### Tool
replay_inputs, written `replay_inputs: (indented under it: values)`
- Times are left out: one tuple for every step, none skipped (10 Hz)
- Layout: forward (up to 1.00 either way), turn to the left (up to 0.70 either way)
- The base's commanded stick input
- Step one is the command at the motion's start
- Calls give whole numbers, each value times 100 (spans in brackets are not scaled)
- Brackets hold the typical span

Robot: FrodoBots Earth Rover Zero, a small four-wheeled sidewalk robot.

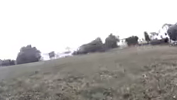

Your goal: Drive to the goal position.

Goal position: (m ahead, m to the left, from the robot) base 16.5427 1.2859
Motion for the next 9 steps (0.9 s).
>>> replay_inputs:
  values:
    - [50,0]
    - [50,0]
    - [50,0]
    - [50,0]
    - [50,0]
    - [50,0]
    - [50,0]
    - [50,0]
    - [50,0]
